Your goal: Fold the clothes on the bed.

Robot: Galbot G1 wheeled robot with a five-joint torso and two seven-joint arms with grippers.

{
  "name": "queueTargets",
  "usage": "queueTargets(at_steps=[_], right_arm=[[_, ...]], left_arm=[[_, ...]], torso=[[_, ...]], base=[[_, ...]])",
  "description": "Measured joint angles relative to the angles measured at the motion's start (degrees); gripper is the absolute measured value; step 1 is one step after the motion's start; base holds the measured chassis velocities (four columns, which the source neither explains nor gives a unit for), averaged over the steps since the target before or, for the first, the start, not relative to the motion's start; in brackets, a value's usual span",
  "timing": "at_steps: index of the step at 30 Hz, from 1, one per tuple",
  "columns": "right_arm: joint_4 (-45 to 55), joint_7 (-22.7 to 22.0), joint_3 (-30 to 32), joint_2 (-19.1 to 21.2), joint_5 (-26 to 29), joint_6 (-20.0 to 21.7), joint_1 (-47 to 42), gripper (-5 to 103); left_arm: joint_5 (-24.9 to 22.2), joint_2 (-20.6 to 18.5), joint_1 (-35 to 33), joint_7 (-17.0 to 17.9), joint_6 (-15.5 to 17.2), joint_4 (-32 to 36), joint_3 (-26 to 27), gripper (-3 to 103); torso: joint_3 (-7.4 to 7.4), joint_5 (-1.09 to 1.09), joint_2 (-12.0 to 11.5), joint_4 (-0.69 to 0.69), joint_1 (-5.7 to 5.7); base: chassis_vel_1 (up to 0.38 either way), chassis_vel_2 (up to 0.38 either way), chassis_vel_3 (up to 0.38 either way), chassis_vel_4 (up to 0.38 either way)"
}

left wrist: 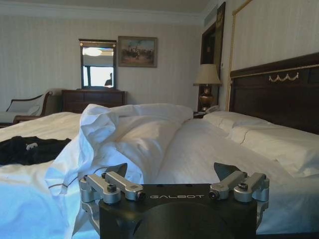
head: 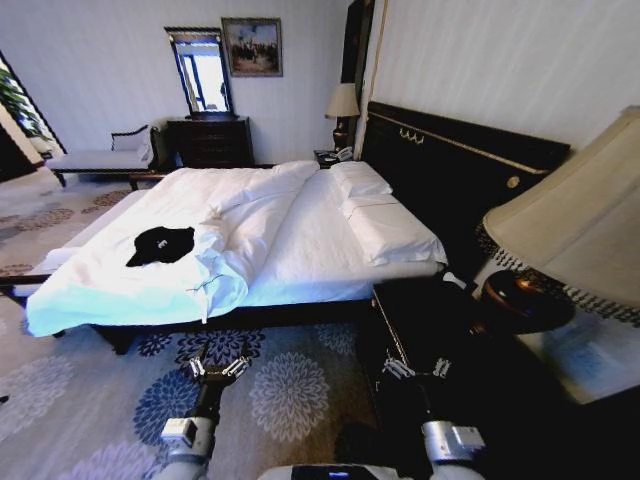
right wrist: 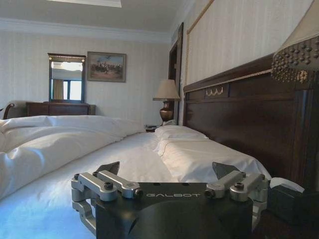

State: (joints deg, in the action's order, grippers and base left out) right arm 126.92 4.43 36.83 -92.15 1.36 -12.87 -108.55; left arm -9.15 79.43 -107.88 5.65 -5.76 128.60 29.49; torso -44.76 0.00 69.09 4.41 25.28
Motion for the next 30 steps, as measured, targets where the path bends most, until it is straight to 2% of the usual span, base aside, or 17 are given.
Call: queueTargets(at_steps=[30], right_arm=[[1.0,0.3,0.1,0.0,-0.7,-0.9,-1.4,100]], left_arm=[[-1.6,-0.7,0.4,-0.3,-0.3,0.2,-0.4,100]], torso=[[0.0,0.0,0.0,0.0,0.0]], base=[[-0.067,0.069,0.066,-0.069]])
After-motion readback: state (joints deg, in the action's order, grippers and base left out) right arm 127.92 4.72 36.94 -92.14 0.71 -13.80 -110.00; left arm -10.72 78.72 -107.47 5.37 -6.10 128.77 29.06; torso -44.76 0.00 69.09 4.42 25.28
